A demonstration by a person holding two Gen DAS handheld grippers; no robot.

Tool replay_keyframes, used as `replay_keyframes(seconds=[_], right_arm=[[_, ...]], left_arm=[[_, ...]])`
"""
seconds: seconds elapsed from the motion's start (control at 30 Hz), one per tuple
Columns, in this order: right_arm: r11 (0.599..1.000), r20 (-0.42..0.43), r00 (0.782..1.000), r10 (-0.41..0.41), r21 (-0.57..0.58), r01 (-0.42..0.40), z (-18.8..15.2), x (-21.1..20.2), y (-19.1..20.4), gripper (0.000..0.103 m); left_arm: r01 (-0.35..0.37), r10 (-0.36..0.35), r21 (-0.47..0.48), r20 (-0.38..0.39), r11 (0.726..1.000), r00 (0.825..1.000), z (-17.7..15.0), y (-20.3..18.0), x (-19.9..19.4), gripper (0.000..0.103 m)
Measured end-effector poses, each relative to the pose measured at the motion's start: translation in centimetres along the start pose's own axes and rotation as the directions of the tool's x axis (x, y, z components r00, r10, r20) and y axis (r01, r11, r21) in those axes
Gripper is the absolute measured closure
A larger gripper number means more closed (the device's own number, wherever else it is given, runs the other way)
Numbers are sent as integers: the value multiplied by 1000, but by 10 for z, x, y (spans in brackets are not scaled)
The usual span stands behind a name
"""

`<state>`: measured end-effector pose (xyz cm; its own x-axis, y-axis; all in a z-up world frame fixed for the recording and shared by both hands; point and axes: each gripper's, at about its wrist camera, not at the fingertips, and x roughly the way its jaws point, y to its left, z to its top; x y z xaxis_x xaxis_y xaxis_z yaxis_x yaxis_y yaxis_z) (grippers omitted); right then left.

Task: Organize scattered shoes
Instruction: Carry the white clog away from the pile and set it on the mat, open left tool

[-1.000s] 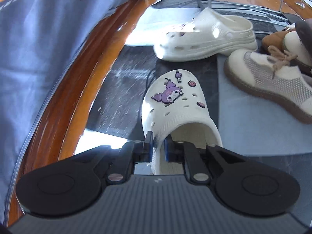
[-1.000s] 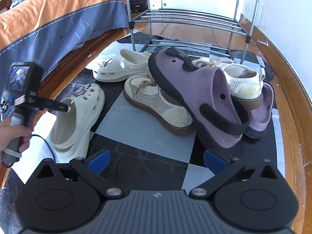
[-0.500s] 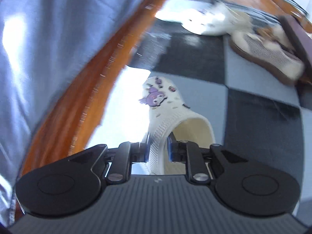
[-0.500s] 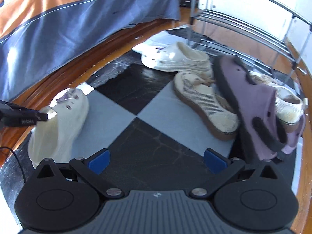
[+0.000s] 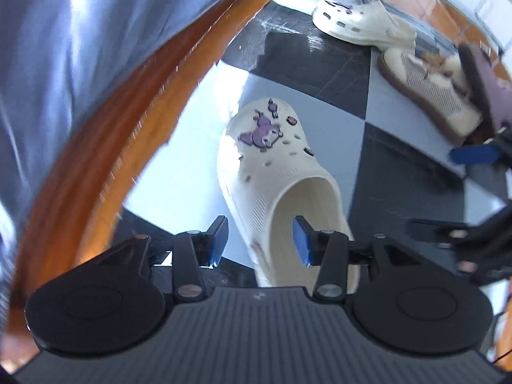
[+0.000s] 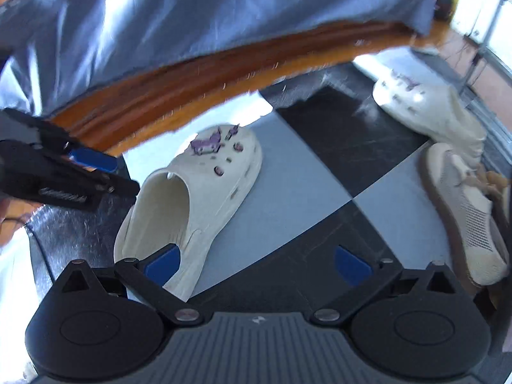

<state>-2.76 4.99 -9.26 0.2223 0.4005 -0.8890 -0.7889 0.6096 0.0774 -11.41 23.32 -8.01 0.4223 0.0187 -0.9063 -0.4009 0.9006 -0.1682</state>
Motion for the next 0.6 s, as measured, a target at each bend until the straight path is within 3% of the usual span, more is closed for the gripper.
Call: replay_keyframes(seconds=[0.4,0.43,0.47,0.5,0.57,0.6], right_arm=[[998,-120,991,55,-30,-59,35,77,40,7],[998,-124,991,48,-32,-52,39,90,35,16],[998,-144,988,56,-20,-60,50,99,34,43],[996,-158,983,94,24,-92,56,109,28,54],[980,-140,973,184,106,-170,61,118,16,68],[984,-138,975,175,49,-170,62,116,20,70]], left_arm=[[-121,123,52,-35,991,992,-9,12,-4,54],[-131,133,59,-31,990,991,-9,13,-6,53],[-136,138,59,-29,989,990,-10,16,-9,52],[-131,132,45,-29,990,991,-11,21,-12,50],[-131,132,32,-34,991,991,-14,27,-13,48],[-137,139,28,-40,990,990,-16,30,-12,48]])
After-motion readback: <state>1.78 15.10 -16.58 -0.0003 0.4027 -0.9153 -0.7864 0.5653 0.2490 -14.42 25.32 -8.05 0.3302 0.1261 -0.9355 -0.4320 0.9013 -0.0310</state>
